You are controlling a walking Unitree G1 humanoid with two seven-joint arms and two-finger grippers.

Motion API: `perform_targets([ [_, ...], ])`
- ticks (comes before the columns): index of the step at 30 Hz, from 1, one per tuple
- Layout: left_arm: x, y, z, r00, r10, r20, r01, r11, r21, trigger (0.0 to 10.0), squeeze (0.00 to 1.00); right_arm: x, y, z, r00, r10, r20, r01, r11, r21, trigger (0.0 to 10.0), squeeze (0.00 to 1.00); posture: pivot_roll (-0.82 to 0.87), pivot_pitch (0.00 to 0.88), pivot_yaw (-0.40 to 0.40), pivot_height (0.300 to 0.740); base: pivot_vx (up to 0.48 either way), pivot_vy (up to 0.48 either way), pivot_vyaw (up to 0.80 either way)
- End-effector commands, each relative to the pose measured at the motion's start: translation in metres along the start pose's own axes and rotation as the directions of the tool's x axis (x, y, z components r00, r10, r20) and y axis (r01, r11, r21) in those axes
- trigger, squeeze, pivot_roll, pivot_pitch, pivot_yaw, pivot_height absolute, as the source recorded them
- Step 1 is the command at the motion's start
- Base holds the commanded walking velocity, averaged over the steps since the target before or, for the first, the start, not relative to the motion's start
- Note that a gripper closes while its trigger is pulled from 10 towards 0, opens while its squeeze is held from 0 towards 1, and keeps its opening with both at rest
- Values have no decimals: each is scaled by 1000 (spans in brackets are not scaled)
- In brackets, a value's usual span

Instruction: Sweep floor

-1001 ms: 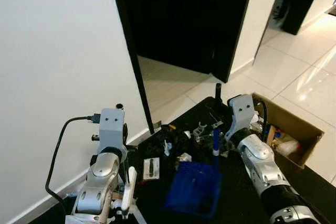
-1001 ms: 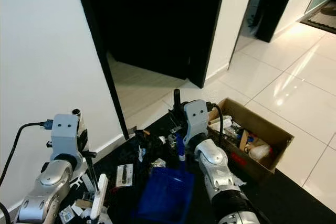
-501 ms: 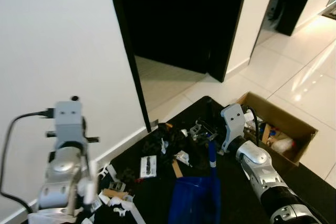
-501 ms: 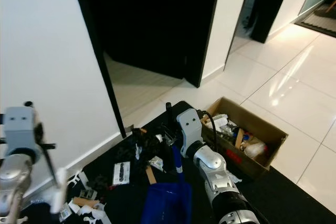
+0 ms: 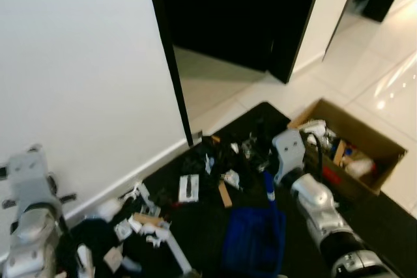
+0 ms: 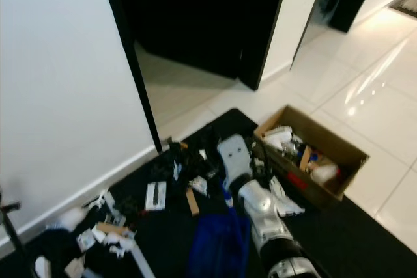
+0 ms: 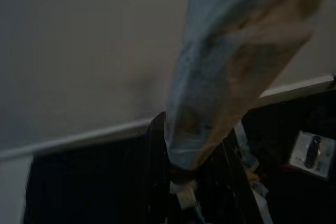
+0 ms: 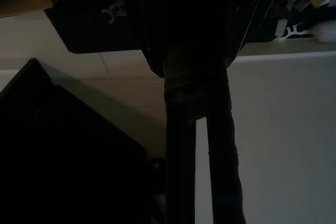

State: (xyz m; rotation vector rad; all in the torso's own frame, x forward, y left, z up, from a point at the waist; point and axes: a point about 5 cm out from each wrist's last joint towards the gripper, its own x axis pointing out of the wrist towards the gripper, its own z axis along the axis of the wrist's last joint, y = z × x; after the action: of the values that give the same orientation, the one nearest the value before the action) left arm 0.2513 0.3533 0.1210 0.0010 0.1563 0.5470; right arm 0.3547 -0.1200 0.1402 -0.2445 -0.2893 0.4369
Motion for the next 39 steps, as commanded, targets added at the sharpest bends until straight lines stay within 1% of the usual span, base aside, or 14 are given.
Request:
perform_targets([
  [1, -1, 11, 6, 998, -7, 63, 9, 999, -37, 10000, 0, 3, 4, 5, 999, 5, 45, -3, 999, -34, 10000, 0, 201, 411, 48, 740, 0, 0, 0],
  [5, -1, 9, 7, 992, -36, 119, 45, 997, -68, 10000, 0, 5, 8, 7, 998, 26, 49, -24, 999, -29, 10000, 0, 191, 414, 40, 740, 0, 0, 0],
  [9, -3, 11, 3, 988, -50, 146, 59, 996, -59, 10000, 0, 5, 7, 11, 997, 30, 75, -27, 999, -48, 10000, 0, 167, 417, 23, 740, 0, 0, 0],
  [15, -4, 19, 1, 977, -41, 209, 45, 999, -13, 10000, 0, 3, -12, 20, 993, 23, 114, -13, 996, -85, 10000, 0, 110, 420, -22, 740, 0, 0, 0],
  [19, -4, 22, -14, 986, -60, 155, 56, 998, 32, 10000, 0, 1, -14, 18, 994, 44, 102, -33, 994, -106, 10000, 0, 97, 413, -30, 740, 0, 0, 0],
  [20, -9, 18, -37, 988, -141, 65, 137, 989, 60, 10000, 0, -1, -8, 15, 992, 93, 91, -82, 990, -115, 10000, 0, 95, 408, -26, 740, 0, 0, 0],
  [21, -9, 18, -37, 988, -141, 65, 137, 989, 60, 10000, 0, -1, -8, 15, 992, 93, 91, -82, 990, -115, 10000, 0, 95, 408, -26, 740, 0, 0, 0],
  [22, -15, 14, -50, 981, -194, 14, 194, 981, 17, 10000, 0, -3, -1, 12, 988, 131, 81, -121, 985, -119, 10000, 0, 96, 405, -23, 740, 0, 0, 0],
  [26, -23, 5, -60, 972, -233, -9, 231, 965, -125, 10000, 0, -6, 10, 5, 984, 168, 60, -161, 981, -107, 10000, 0, 106, 402, -18, 740, 0, 0, 0],
  [29, -25, 1, -61, 969, -249, -4, 245, 955, -167, 10000, 0, -8, 15, 2, 983, 176, 55, -170, 980, -105, 10000, 0, 113, 402, -15, 740, 0, 0, 0],
  [31, -27, -10, -63, 963, -268, 14, 263, 931, -253, 10000, 0, -11, 31, -5, 976, 213, 36, -209, 974, -88, 10000, 0, 123, 401, -8, 740, 0, 0, 0],
  [32, -27, -10, -63, 963, -268, 14, 263, 931, -253, 10000, 0, -11, 31, -5, 976, 213, 36, -209, 974, -88, 10000, 0, 123, 401, -8, 740, 0, 0, 0],
  [34, -28, -17, -64, 962, -272, 29, 267, 910, -317, 10000, 0, -13, 43, -10, 967, 252, 25, -249, 965, -75, 10000, 0, 126, 399, -6, 740, 0, 0, 0],
  [39, -30, -39, -60, 936, -347, 54, 337, 844, -417, 10000, 0, -11, 53, -6, 946, 321, 49, -319, 947, -34, 10000, 0, 133, 391, -5, 740, 0, 0, 0],
])
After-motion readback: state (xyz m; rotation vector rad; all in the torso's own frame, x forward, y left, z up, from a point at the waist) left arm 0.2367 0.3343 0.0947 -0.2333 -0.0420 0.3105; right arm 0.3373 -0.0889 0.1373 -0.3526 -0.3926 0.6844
